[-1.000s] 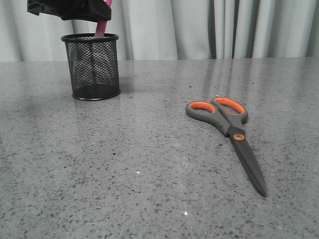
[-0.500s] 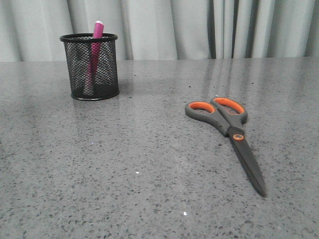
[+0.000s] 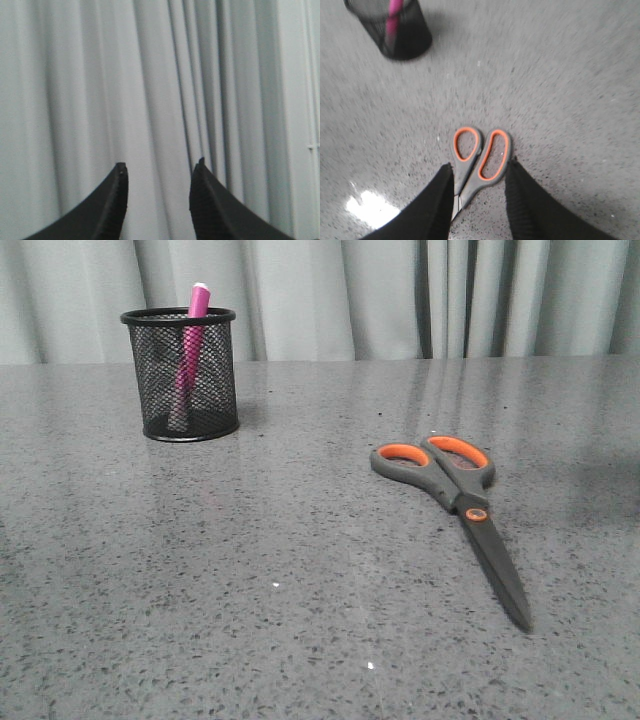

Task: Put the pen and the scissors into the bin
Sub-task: 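Lower the right gripper over the scissors handles and close on them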

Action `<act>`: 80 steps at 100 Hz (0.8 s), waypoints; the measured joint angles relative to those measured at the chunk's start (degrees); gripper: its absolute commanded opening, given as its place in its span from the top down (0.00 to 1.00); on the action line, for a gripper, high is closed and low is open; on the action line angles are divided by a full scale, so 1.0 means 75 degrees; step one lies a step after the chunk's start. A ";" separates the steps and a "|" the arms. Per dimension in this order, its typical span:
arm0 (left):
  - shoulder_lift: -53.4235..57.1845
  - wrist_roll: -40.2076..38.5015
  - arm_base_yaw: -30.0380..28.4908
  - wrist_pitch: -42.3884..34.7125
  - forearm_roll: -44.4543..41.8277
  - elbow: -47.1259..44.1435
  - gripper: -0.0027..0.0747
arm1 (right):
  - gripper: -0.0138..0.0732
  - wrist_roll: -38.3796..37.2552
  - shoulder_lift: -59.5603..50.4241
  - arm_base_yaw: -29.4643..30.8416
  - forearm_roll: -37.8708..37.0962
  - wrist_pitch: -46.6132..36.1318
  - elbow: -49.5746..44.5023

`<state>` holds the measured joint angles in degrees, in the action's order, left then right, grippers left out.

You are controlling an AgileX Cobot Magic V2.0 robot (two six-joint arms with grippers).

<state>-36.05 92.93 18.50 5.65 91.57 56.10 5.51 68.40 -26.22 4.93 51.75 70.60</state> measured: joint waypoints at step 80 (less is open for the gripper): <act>0.0861 -0.0024 0.0000 -0.0753 0.0142 -0.1939 0.63 | 0.36 -0.1876 0.3689 -0.0652 -0.0090 0.1962 0.0992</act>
<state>-29.60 92.75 18.50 0.00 92.64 41.56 -8.56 96.07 -31.11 4.25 66.47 78.04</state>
